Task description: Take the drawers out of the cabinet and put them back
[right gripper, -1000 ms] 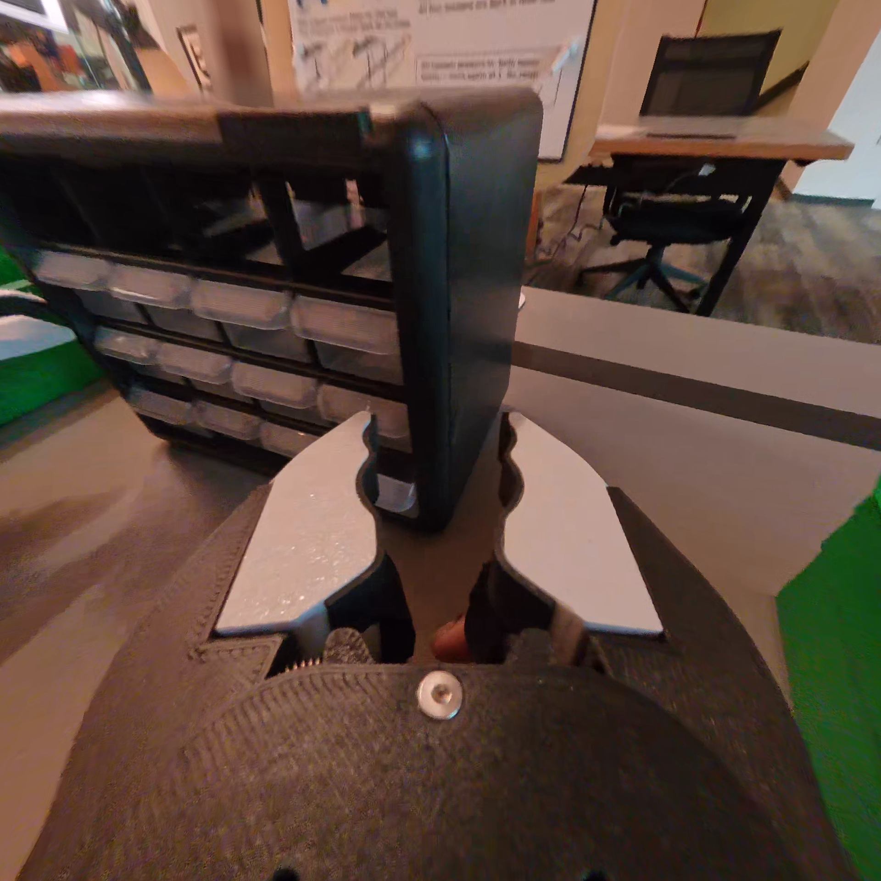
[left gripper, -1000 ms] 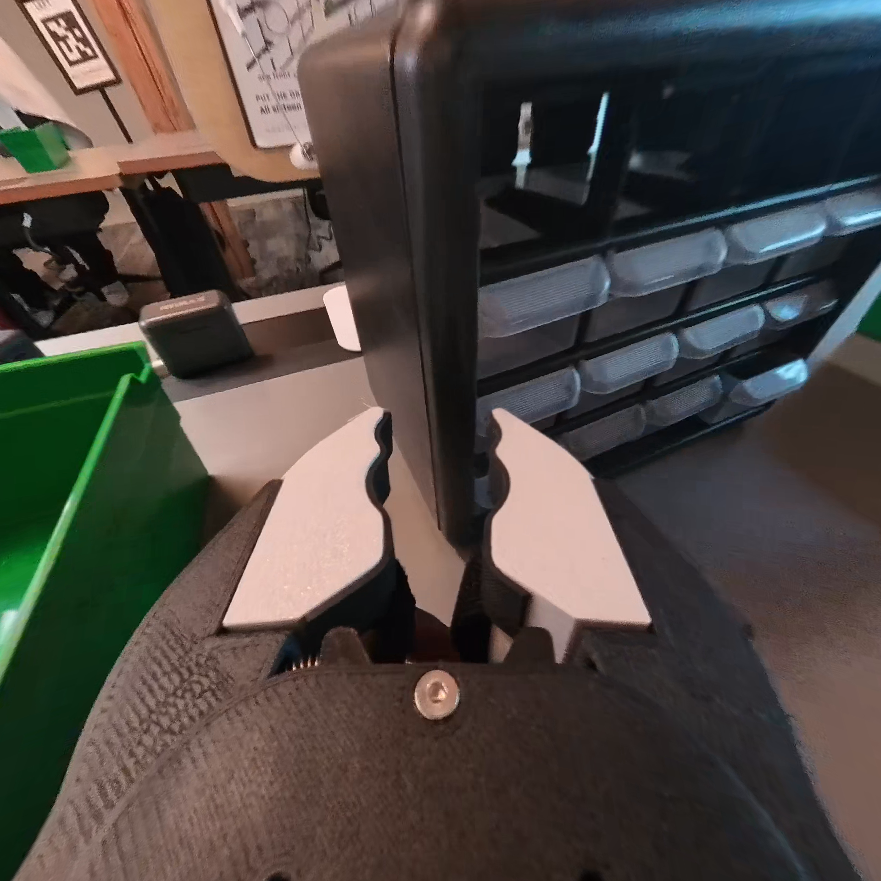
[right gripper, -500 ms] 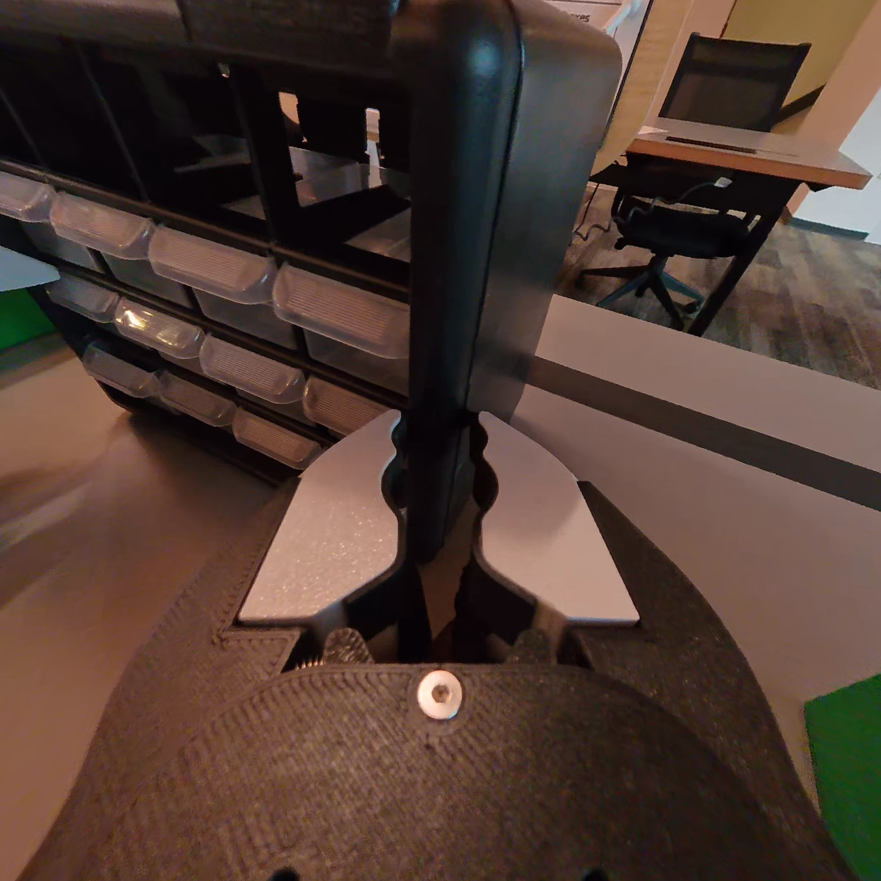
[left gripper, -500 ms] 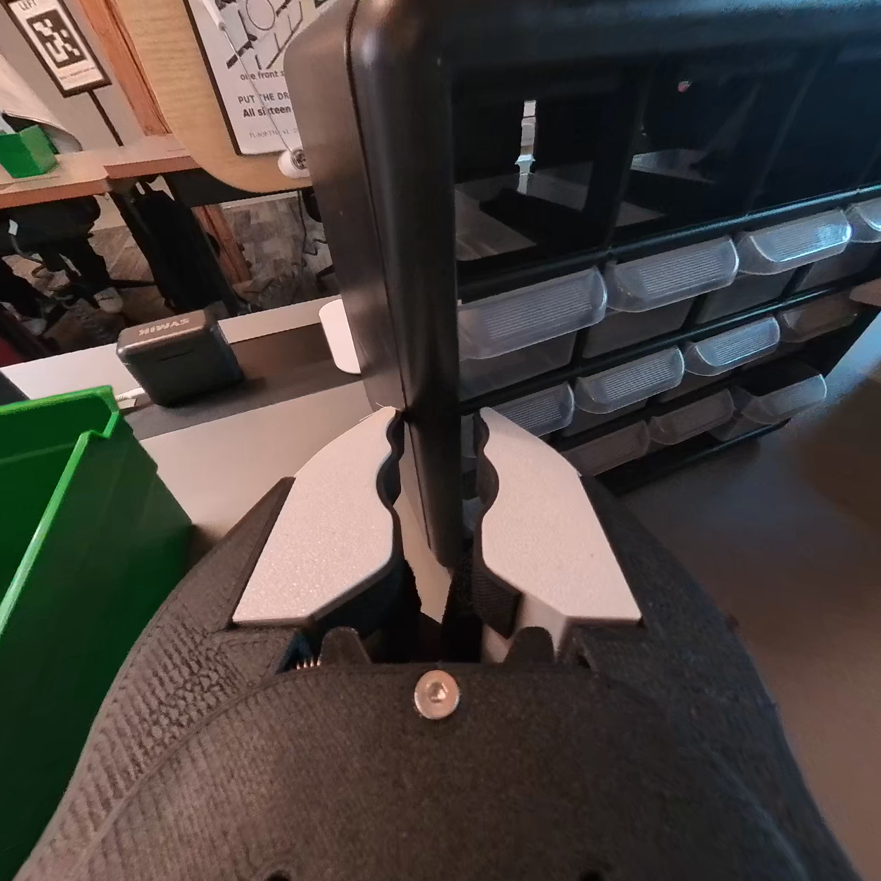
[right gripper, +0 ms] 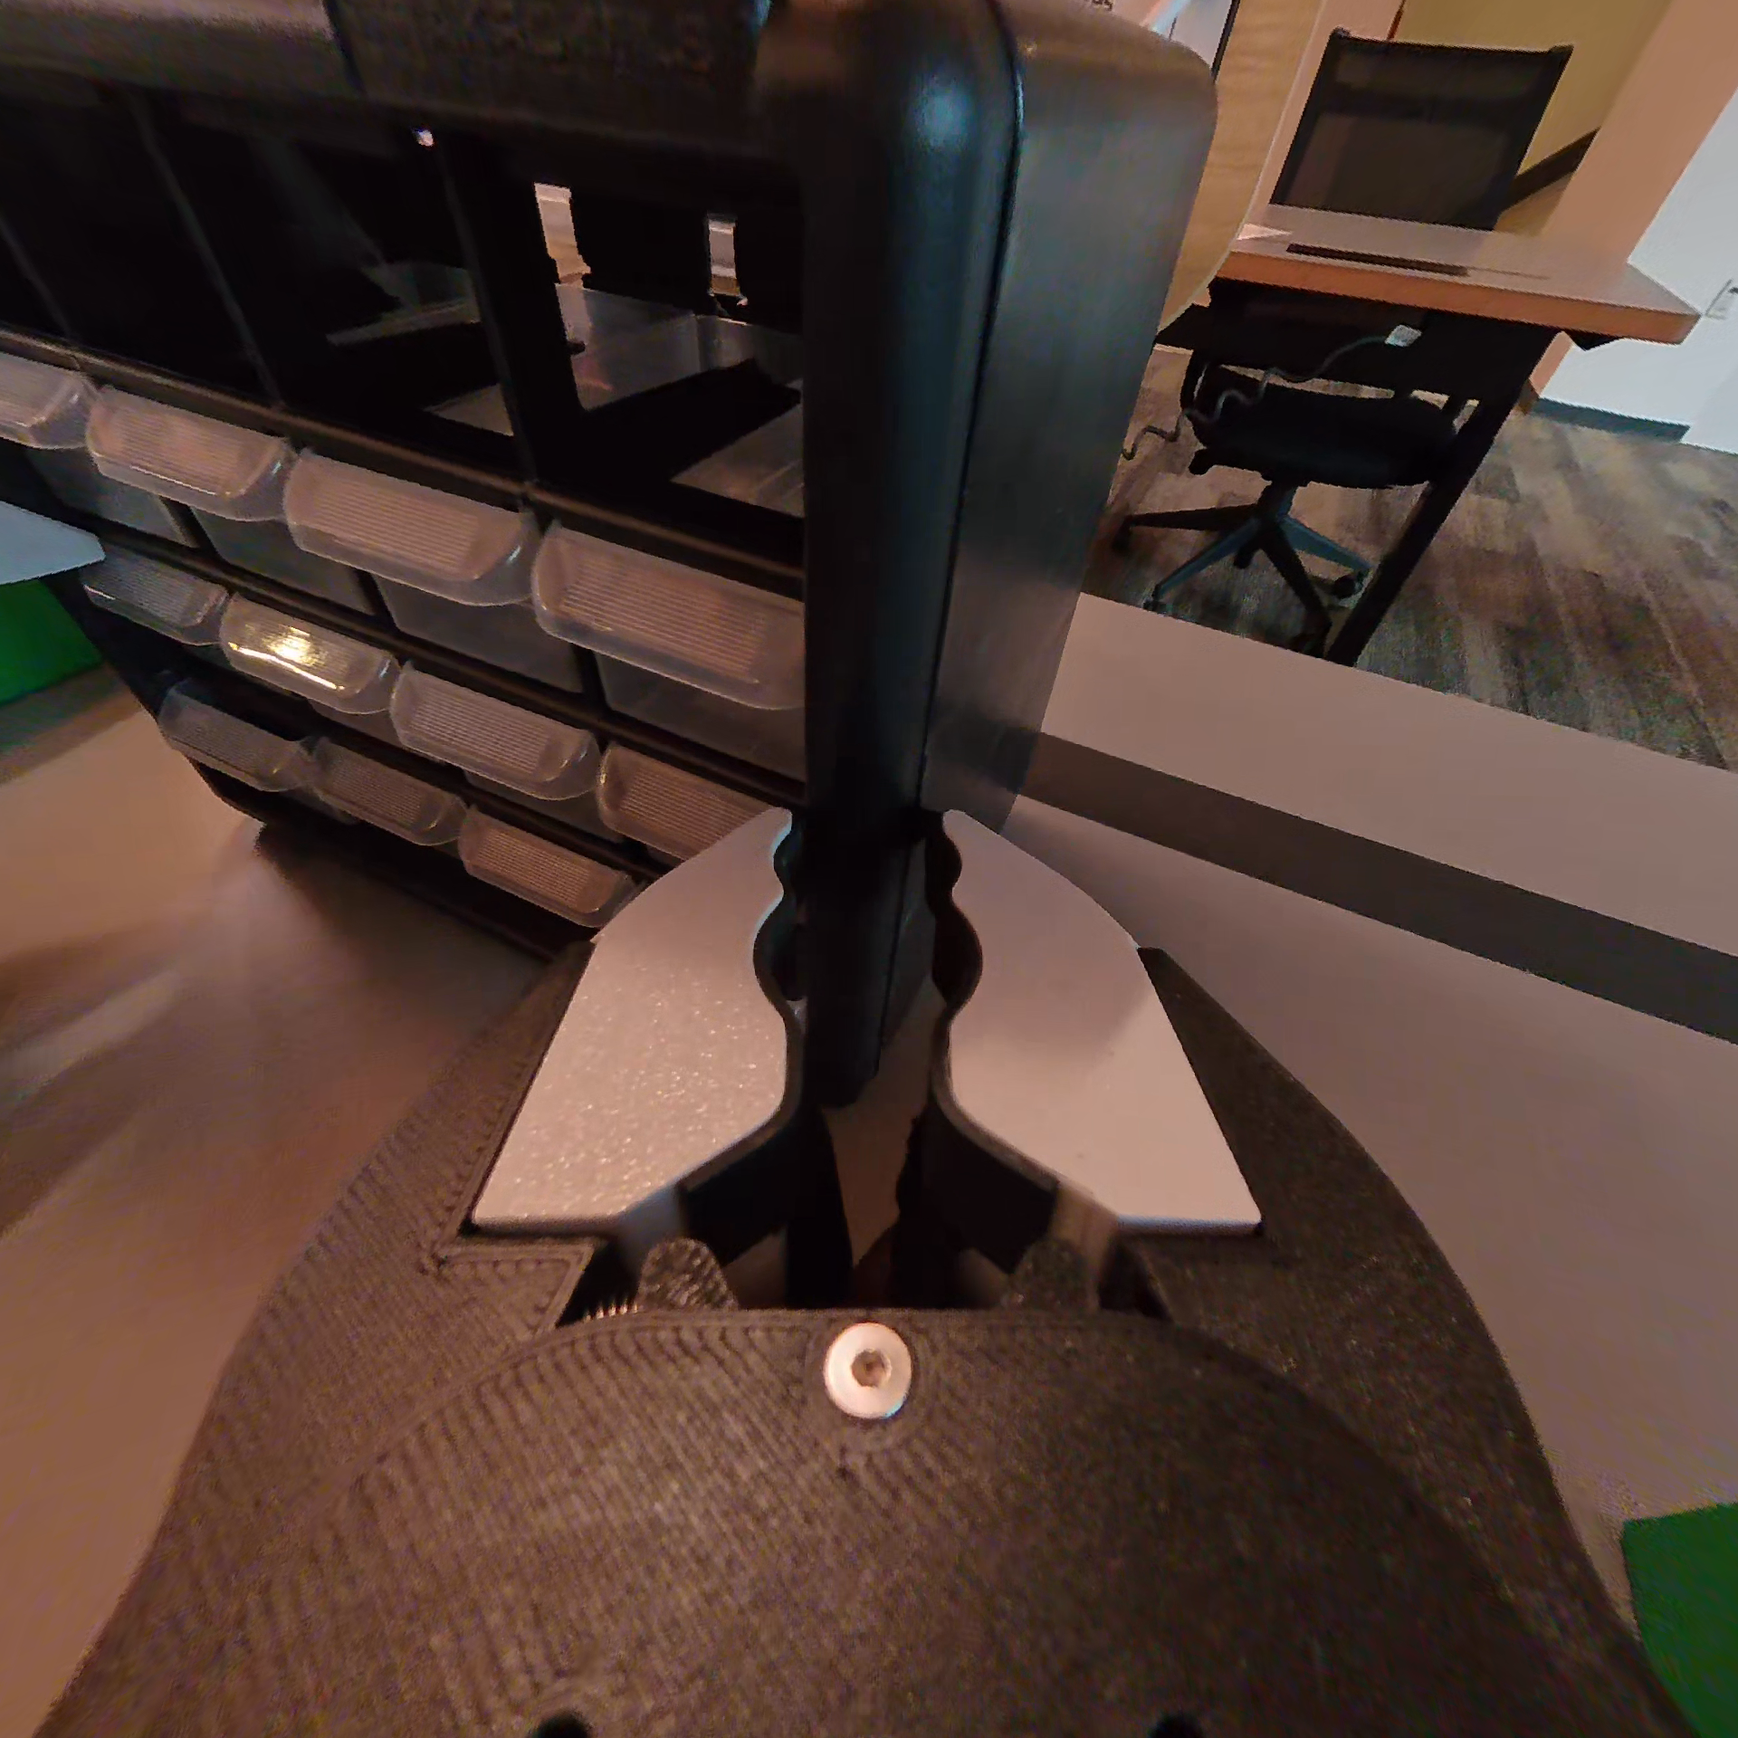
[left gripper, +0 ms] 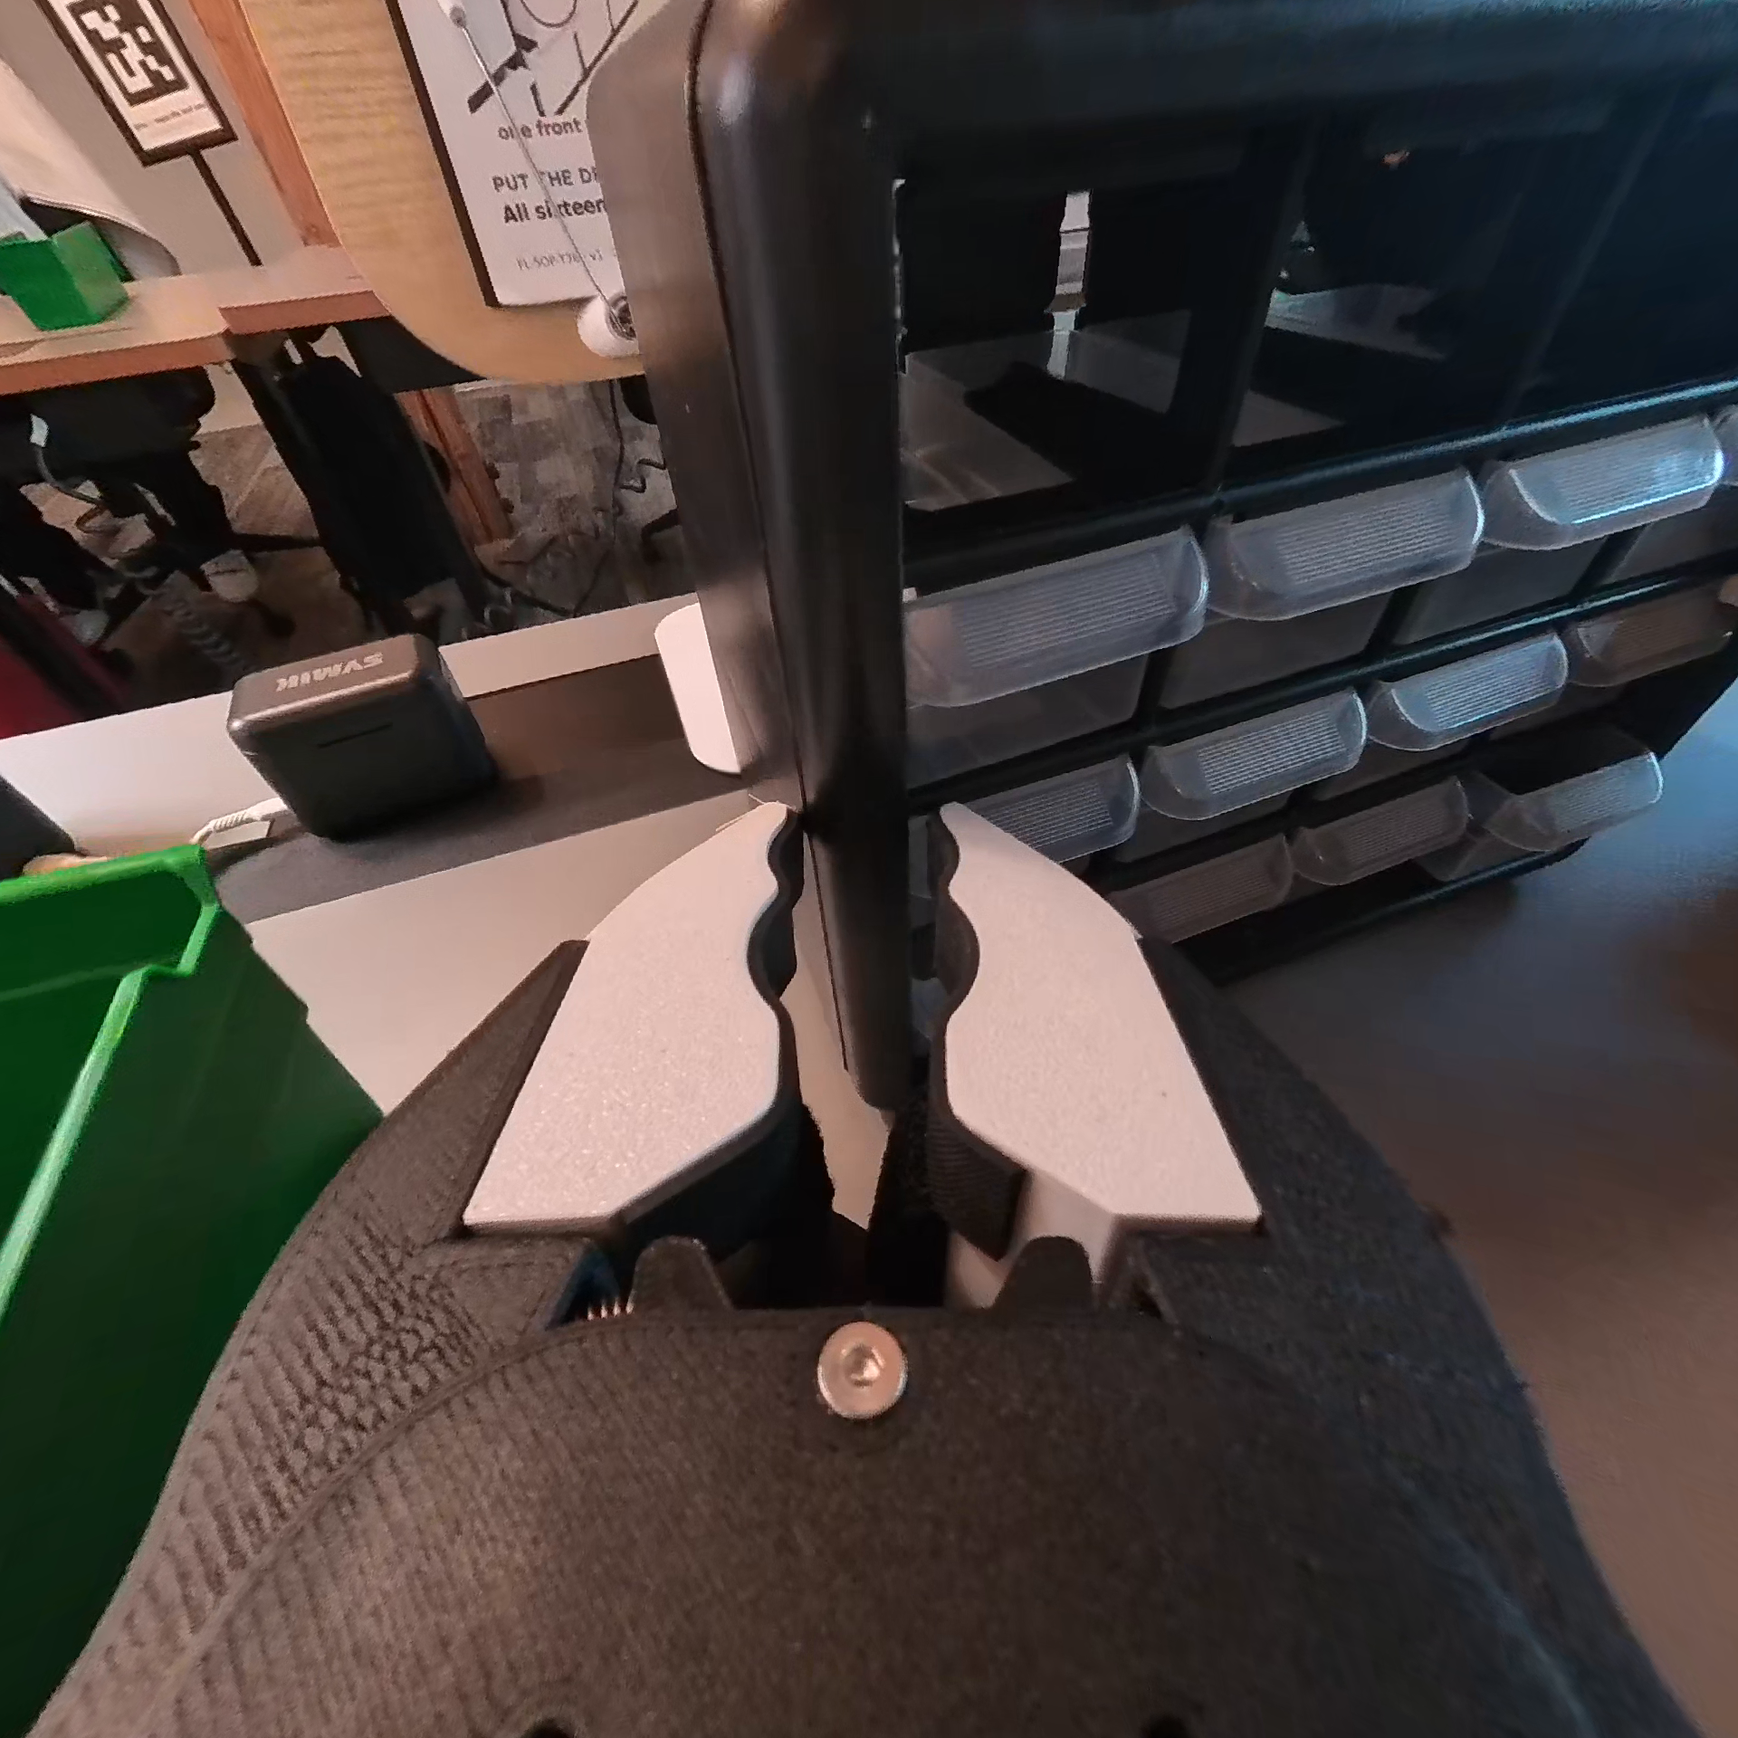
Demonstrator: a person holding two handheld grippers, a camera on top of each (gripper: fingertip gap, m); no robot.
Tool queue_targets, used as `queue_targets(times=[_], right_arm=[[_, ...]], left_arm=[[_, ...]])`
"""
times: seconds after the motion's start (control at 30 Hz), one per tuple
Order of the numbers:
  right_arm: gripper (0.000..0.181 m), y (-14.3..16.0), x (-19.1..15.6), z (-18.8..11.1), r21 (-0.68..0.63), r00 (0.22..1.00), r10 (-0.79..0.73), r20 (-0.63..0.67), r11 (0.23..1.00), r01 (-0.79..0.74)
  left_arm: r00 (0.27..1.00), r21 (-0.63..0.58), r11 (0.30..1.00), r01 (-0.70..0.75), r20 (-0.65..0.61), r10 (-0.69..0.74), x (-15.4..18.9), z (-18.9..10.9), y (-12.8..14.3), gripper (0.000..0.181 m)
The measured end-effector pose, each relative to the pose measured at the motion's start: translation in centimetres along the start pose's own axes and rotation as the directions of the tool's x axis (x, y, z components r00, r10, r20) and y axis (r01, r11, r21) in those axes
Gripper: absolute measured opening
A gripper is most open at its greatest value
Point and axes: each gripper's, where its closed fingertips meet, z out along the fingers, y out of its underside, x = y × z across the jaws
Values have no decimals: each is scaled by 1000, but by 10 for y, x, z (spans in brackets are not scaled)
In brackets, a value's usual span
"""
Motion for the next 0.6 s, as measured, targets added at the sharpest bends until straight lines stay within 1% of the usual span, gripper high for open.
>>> queue_targets(times=[0.27, 0.47, 0.53, 0.6], right_arm=[[25, -3, 5, 12, -9, 1000, -2, -13, 1000, 2], [25, -3, 6, 13, -11, 1000, -2, -17, 1000, 2], [29, -2, 2, 8, -20, 1000, -24, 9, 1000, 25], [42, -8, -6, -6, 12, 999, -33, 40, 999, 32]], left_arm=[[1000, -27, 1000, 0, -3, 0, -7, 13, -2, 24], [1000, -27, 1000, -11, 14, 12, -7, 10, 0, 21], [1000, -46, 999, -15, -20, 14, 0, 3, 1, 28], [999, -16, 1000, -20, -50, 20, 8, -14, -6, 36]])
